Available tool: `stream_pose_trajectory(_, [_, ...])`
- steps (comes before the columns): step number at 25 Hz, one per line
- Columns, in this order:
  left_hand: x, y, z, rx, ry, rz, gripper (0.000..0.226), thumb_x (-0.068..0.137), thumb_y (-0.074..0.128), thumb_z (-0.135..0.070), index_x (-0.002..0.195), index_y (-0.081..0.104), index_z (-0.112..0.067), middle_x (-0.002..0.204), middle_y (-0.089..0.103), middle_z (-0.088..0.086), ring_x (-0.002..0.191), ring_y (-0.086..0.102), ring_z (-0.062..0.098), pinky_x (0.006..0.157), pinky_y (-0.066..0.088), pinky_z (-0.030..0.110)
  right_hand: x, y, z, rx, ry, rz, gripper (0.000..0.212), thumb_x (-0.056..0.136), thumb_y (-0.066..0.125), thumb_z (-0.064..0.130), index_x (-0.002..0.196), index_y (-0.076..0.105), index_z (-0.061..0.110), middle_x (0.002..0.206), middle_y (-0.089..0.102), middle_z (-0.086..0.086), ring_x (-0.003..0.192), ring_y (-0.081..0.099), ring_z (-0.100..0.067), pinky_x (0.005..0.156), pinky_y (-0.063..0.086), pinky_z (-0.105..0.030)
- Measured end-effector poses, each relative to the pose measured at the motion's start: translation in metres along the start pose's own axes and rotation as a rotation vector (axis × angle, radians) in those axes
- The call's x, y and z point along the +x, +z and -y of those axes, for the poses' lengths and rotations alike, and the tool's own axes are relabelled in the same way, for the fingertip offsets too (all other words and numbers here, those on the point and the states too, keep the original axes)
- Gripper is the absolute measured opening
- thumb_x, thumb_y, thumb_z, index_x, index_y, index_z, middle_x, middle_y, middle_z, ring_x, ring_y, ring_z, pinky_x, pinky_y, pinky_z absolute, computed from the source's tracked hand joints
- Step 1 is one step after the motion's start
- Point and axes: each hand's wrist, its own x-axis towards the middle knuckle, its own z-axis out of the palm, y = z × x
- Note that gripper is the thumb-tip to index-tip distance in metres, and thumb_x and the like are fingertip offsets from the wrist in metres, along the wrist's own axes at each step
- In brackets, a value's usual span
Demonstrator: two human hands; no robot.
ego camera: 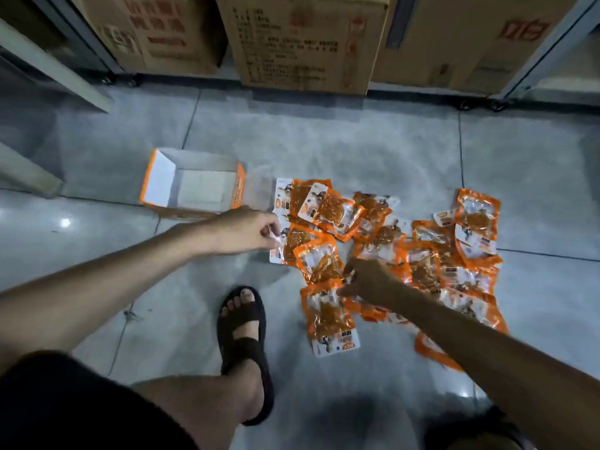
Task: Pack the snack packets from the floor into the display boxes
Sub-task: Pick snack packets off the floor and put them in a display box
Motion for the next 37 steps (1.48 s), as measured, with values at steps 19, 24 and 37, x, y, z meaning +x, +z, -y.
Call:
stream_pose_trajectory(19, [0.140,0.153,0.001,-0.032,-0.060,-0.288,0.062,0.071,0.087,-0.033,0.122,0.059,-0.012,0.117,0.071,0.007,0.106,0.067,0.025,0.086,0.051,0.031,0.032,0.074,-0.034,0.430,0.110,-0.233,0.030,0.080,0.077,0.019,0.106,0.064,0.014,0.102,0.073,0.000,0.084,0.070,-0.009,0.073,0.057,-0.019])
stream_pose_trajectory(24, [0.111,0.102,0.009,-0.603,-0.146,-0.294,0.018,0.074,0.086,-0.023,0.071,0.068,-0.023,0.072,0.068,-0.009,0.072,0.064,0.012,0.065,0.047,0.023,0.011,-0.006,-0.030,0.804,0.089,-0.179,0.013,0.085,0.071,0.024,0.083,0.068,0.011,0.084,0.073,-0.002,0.077,0.069,-0.013,0.076,0.059,-0.032])
stream_pose_trajectory(37, [0.024,0.036,0.066,-1.596,-0.336,-0.354,0.038,0.079,0.076,-0.024,0.114,0.070,-0.008,0.104,0.073,0.013,0.080,0.070,0.020,0.074,0.059,0.033,0.050,-0.032,0.120,1.119,-0.051,-0.055,0.019,0.083,0.074,0.017,0.097,0.071,0.004,0.094,0.077,-0.014,0.085,0.075,-0.031,0.079,0.060,-0.042])
